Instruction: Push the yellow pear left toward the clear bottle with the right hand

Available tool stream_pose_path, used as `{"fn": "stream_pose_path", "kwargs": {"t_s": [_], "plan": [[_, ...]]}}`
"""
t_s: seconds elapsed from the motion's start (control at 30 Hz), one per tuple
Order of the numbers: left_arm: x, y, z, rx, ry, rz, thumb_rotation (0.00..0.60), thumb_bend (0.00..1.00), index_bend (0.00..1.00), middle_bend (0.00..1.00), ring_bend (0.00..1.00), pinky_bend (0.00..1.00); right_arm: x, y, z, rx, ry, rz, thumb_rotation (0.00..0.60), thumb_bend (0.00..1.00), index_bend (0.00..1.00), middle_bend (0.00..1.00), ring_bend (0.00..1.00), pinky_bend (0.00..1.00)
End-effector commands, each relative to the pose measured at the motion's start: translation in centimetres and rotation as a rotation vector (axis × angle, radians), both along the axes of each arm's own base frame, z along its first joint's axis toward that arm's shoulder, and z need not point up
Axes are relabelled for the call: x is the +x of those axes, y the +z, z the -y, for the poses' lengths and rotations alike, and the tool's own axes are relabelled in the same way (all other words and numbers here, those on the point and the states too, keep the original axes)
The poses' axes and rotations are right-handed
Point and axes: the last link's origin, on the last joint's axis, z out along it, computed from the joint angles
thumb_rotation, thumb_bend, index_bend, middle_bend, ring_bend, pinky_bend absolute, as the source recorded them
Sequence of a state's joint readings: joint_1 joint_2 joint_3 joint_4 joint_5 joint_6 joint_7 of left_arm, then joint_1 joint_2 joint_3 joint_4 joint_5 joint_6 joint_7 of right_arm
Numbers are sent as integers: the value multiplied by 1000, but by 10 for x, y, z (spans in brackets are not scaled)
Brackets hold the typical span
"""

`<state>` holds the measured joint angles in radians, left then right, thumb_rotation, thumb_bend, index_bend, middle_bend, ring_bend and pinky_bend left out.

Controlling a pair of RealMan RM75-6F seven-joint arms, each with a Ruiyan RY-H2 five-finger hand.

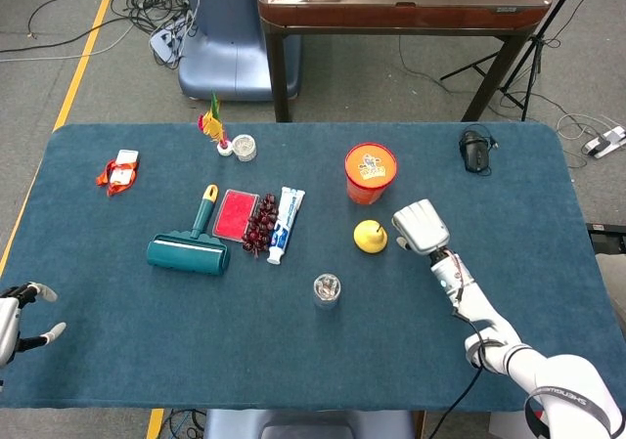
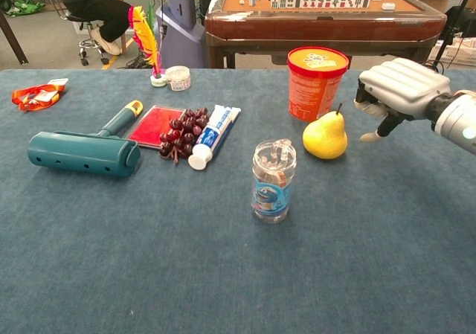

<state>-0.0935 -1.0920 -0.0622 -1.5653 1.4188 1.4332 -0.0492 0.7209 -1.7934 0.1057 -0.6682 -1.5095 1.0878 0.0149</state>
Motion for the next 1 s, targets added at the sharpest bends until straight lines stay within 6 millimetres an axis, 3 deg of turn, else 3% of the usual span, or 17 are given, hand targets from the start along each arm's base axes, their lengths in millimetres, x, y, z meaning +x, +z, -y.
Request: {"fn": "stream_pose_path", "kwargs": {"t_s": [0.03, 1.0], "plan": [[0, 0, 0, 1, 1, 1, 600, 87, 487, 448, 430, 590, 0, -2, 3, 2, -5, -8, 600, 0, 1000, 1000, 1000, 1000], [-2, 0, 0, -4, 10, 4, 600, 87, 487, 448, 430, 590, 23, -25, 6, 33, 95, 61, 600, 0, 1000, 1000, 1000, 1000]]}}
